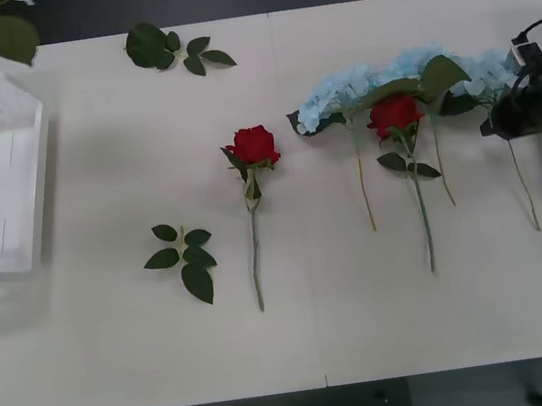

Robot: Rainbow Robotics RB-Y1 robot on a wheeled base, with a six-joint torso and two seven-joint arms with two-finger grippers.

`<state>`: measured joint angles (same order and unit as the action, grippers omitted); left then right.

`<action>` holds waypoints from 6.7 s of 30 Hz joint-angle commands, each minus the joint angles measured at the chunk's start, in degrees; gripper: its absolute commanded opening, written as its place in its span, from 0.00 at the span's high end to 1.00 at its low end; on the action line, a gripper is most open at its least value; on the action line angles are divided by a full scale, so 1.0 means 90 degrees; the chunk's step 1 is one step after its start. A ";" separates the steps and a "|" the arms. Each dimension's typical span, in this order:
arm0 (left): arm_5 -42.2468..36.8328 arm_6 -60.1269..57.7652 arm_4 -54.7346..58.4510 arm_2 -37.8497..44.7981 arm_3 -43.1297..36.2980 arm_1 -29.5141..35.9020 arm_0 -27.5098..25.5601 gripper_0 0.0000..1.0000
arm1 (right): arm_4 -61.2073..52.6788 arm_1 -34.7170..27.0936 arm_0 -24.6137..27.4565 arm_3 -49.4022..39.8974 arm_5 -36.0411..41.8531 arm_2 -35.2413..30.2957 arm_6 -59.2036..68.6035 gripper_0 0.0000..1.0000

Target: Put the red flowers into the right box and the blue flowers into the left box

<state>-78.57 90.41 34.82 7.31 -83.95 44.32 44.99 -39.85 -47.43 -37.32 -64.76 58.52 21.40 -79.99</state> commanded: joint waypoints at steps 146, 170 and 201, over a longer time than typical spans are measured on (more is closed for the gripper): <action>0.1874 0.5091 0.7137 -0.0812 0.0744 -0.2160 -0.1308 1.00 | -0.9449 0.2526 -0.1205 0.0310 -0.0311 -0.1157 -0.8335 0.02; 0.0693 0.3372 0.1541 0.2596 -0.0233 -0.1086 -0.1483 1.00 | -0.5045 0.0065 -0.1937 0.1140 0.0958 0.0035 -0.6152 0.02; 0.2900 0.3040 0.0926 0.2782 -0.0389 -0.1115 -0.4237 1.00 | -0.2818 0.1461 -0.2513 0.4099 -0.1141 0.0220 -0.6249 0.02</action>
<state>-54.29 119.96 42.80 31.25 -88.19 33.02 6.30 -65.38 -34.89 -57.97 -28.04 49.27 24.35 -136.21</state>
